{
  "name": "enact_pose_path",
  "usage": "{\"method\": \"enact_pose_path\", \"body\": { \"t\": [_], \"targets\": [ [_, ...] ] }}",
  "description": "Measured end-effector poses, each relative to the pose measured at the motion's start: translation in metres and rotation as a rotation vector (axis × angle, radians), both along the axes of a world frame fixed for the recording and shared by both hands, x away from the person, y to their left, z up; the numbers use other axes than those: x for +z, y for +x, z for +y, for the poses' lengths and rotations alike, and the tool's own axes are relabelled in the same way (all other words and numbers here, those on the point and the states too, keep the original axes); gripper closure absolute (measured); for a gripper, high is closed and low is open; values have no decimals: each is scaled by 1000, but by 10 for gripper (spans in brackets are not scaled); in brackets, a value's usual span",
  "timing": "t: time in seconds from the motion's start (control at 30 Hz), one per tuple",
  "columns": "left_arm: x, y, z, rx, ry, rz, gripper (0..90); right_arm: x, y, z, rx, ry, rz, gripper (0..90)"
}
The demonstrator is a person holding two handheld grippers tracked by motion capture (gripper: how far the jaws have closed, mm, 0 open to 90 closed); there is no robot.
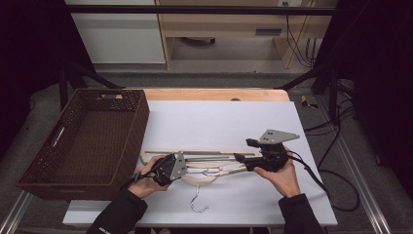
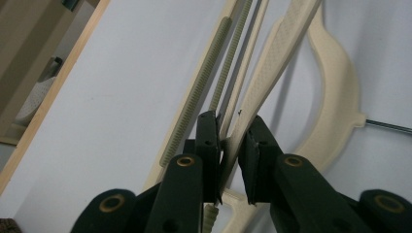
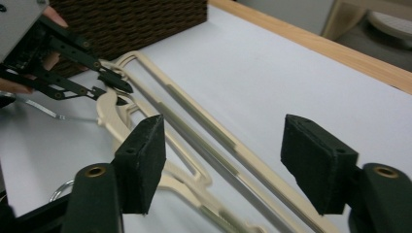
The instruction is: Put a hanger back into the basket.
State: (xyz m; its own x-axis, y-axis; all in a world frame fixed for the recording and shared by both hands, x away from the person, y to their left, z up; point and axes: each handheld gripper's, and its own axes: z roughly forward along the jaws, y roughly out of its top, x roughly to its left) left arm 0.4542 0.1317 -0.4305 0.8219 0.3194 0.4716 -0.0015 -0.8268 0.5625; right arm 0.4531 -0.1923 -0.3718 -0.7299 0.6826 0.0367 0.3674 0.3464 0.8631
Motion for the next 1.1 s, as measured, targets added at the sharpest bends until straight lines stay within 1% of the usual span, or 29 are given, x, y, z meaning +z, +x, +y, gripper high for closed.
{"method": "enact_pose_path", "body": {
  "t": [0.03, 0.1, 0.13, 0.17, 0.2, 0.27, 0.33, 0.37, 0.4, 0.43, 0.47, 0.57, 0.67, 0.77, 0.83, 0.87, 0.9, 0.93, 0.97, 1.0, 1.07, 1.1],
  "targets": [
    [1, 2, -1, 4, 1, 5, 789, 0, 0, 0, 0, 0, 0, 295],
    [2, 5, -3, 13, 6, 6, 794, -3, -6, -10, -26, -4, 1, 261],
    [2, 7, -5, 20, 5, 6, 799, -7, -11, -16, -42, -3, 3, 236],
    [2, 7, -5, 20, 5, 6, 801, -7, -11, -16, -42, -3, 3, 236],
    [4, 9, -6, 22, 6, 10, 802, -12, -16, -21, -57, 7, -2, 195],
    [5, 12, -6, 25, -3, 12, 803, -15, -18, -22, -61, 9, 0, 178],
    [8, 15, -6, 32, -8, 16, 806, -22, -22, -26, -81, 4, 2, 153],
    [9, 16, -6, 35, -9, 18, 805, -26, -25, -29, -81, 6, 4, 151],
    [10, 17, -6, 37, -12, 19, 805, -26, -25, -29, -81, 6, 4, 151],
    [12, 21, -6, 43, -18, 25, 805, -30, -27, -32, -89, 4, 6, 151],
    [12, 21, -6, 43, -18, 25, 805, -30, -27, -32, -89, 4, 6, 151],
    [15, 28, -7, 57, -20, 33, 808, -32, -29, -36, -94, 20, 14, 152],
    [16, 36, -8, 68, -28, 50, 813, -33, -29, -38, -103, 21, 17, 153],
    [18, 40, -9, 72, -30, 59, 823, -34, -29, -39, -99, 20, 17, 153],
    [19, 42, -9, 75, -30, 60, 839, -34, -29, -40, -97, 16, 12, 153],
    [19, 43, -9, 81, -40, 63, 849, -34, -29, -40, -97, 12, 12, 153],
    [21, 44, -8, 85, -33, 54, 857, -34, -29, -40, -98, 11, 12, 153],
    [23, 44, -7, 81, -55, 75, 865, -34, -28, -40, -95, 10, 10, 153],
    [23, 45, -6, 86, -75, 86, 869, -34, -29, -40, -96, 9, 11, 153],
    [25, 46, -4, 88, -91, 110, 869, -34, -29, -40, -96, 9, 11, 153],
    [27, 46, -2, 93, -94, 117, 869, -34, -28, -41, -94, 13, 13, 153],
    [28, 46, -1, 105, -111, 125, 870, -35, -28, -41, -99, 11, 15, 153]
  ]
}}
